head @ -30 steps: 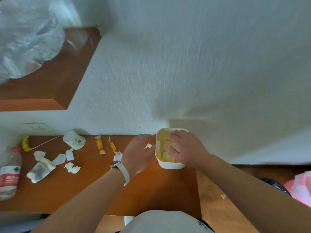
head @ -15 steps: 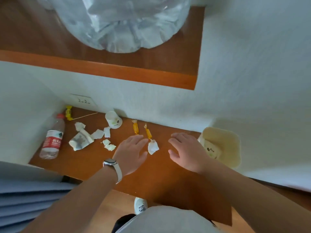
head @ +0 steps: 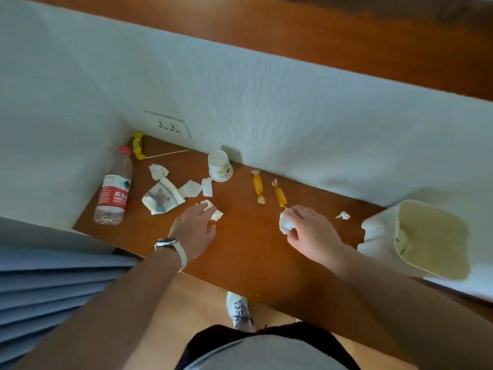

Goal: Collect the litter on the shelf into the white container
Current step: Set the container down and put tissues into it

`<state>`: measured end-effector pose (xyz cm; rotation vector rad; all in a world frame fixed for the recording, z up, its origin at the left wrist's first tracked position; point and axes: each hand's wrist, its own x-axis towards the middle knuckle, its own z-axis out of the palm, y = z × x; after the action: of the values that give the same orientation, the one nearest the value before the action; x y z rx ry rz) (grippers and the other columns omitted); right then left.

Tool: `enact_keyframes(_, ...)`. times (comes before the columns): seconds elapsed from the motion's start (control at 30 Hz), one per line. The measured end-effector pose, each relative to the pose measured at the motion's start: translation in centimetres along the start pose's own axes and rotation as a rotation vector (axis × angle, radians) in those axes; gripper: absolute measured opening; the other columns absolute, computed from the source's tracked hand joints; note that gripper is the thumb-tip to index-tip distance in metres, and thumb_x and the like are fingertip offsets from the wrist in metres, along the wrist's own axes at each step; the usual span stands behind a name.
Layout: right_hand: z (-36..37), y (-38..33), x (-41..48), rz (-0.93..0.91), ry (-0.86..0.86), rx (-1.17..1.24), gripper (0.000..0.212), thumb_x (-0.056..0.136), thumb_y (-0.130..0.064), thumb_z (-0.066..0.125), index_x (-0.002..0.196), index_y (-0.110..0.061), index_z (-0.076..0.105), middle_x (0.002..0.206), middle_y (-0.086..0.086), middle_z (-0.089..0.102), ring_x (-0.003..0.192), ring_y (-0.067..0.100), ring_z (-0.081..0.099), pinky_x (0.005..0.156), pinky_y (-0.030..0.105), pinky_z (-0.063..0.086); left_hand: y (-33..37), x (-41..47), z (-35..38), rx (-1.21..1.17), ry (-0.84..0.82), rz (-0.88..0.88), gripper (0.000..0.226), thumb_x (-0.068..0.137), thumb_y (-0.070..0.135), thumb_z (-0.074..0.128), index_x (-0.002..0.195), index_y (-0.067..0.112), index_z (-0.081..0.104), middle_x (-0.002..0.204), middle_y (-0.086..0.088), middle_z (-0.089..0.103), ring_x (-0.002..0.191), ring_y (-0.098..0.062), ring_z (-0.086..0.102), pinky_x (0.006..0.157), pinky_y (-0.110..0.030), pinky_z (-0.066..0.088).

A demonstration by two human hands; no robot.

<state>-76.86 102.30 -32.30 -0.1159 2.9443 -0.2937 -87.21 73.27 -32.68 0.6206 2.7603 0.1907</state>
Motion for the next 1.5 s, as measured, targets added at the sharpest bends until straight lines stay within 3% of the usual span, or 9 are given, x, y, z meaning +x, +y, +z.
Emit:
enact_keyframes(0.3, 2.6, -1.2, 1.5, 0.072, -0.048, -0.023, 0.036, 0.083, -0.025, 0.068, 0.117, -0.019, 0.059, 0.121, 0.004, 0.059, 0.102, 0.021, 0.06, 0.076, 0.034, 0.056, -0.9, 1.1, 1.6, 0.066, -0.021, 0.093, 0.048, 0.096, 0.033, 0.051, 0.142, 0.024, 0.043, 0.148, -0.002, 0.043, 0.134, -0.023, 0.041, 0.102, -0.039, 0.044)
enact_keyframes(0.43, 3.5, -1.6, 1.3, 0.092, -0.038, -0.028, 0.021, 0.085, -0.021, 0.065, 0.105, -0.019, 0.064, 0.117, 0.003, 0.059, 0.099, 0.02, 0.058, 0.073, 0.032, 0.055, -1.3, 1.3, 2.0, 0.08, 0.031, 0.152, 0.034, 0.093, 0.028, 0.059, 0.126, 0.02, 0.059, 0.135, -0.004, 0.055, 0.119, -0.023, 0.053, 0.09, -0.037, 0.051)
enact_keyframes(0.53, 3.9, -1.8, 1.3, 0.12, -0.045, -0.026, 0.02, 0.086, -0.019, 0.063, 0.106, -0.017, 0.065, 0.109, 0.003, 0.06, 0.092, 0.018, 0.058, 0.071, 0.032, 0.055, -1.5, 1.4, 2.2, 0.078, 0.065, 0.195, 0.025, 0.089, 0.021, 0.066, 0.113, 0.016, 0.067, 0.126, -0.006, 0.06, 0.107, -0.023, 0.06, 0.081, -0.036, 0.055)
enact_keyframes(0.83, 3.8, -1.9, -0.3, 0.183, -0.126, 0.037, 0.013, 0.092, -0.018, 0.052, 0.102, -0.02, 0.062, 0.087, -0.005, 0.055, 0.077, 0.011, 0.05, 0.067, 0.029, 0.051, -1.1, 1.3, 2.3, 0.024, 0.146, 0.284, 0.017, 0.086, 0.021, 0.069, 0.102, 0.015, 0.069, 0.105, -0.003, 0.066, 0.088, -0.02, 0.062, 0.067, -0.034, 0.057)
enact_keyframes(1.03, 1.6, -1.3, -1.5, 0.206, -0.031, 0.077, 0.01, 0.091, -0.018, 0.054, 0.098, -0.019, 0.063, 0.084, -0.006, 0.055, 0.073, 0.01, 0.05, 0.062, 0.029, 0.052, 0.6, 1.6, 0.8, 0.006, 0.215, 0.344, 0.014, 0.085, 0.021, 0.069, 0.098, 0.015, 0.07, 0.093, -0.001, 0.068, 0.077, -0.017, 0.061, 0.06, -0.026, 0.05)
enact_keyframes(1.2, -1.3, 0.0, -3.1, 0.189, 0.063, 0.111, 0.008, 0.092, -0.018, 0.056, 0.097, -0.019, 0.063, 0.082, -0.007, 0.056, 0.07, 0.009, 0.05, 0.059, 0.02, 0.047, 3.3, 1.7, -0.8, -0.021, 0.258, 0.371, 0.013, 0.084, 0.02, 0.071, 0.096, 0.015, 0.071, 0.09, -0.001, 0.068, 0.077, -0.016, 0.063, 0.059, -0.024, 0.05)
enact_keyframes(1.37, -3.6, 1.8, -5.1, 0.217, 0.181, 0.139, 0.006, 0.087, -0.012, 0.06, 0.089, -0.017, 0.063, 0.079, -0.005, 0.056, 0.065, 0.011, 0.05, 0.053, 0.027, 0.047, 7.5, 1.8, -2.0, -0.056, 0.292, 0.443, 0.011, 0.086, 0.021, 0.068, 0.095, 0.015, 0.07, 0.088, 0.0, 0.069, 0.076, -0.016, 0.062, 0.06, -0.027, 0.053)
enact_keyframes(1.5, -5.5, 3.4, -6.9, 0.231, 0.227, 0.16, 0.008, 0.088, -0.014, 0.056, 0.09, -0.018, 0.062, 0.084, -0.006, 0.056, 0.073, 0.015, 0.053, 0.057, 0.029, 0.047, 12.1, 1.9, -3.1, -0.108, 0.318, 0.512, 0.01, 0.088, 0.022, 0.067, 0.095, 0.016, 0.07, 0.09, 0.002, 0.069, 0.078, -0.015, 0.063, 0.063, -0.025, 0.052)
